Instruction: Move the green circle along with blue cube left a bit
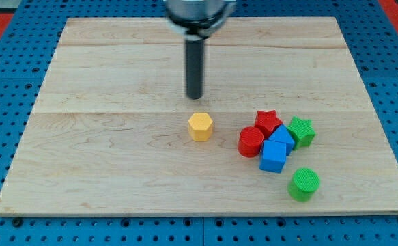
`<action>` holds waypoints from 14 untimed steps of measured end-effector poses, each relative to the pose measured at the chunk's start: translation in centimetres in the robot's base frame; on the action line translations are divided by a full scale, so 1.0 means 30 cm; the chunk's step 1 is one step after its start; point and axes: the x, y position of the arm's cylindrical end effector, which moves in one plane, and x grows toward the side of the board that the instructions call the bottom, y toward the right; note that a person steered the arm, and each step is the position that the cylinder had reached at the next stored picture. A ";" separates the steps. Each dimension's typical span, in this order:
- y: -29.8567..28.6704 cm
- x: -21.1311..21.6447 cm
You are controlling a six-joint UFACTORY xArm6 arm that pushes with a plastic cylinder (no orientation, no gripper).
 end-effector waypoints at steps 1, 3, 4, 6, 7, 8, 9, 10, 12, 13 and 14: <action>-0.050 0.182; 0.245 0.261; 0.195 0.316; 0.130 0.647; 0.238 0.647; 0.331 0.649; 0.398 0.649; 0.684 0.646; 0.978 0.508; 0.725 0.436; 0.817 0.528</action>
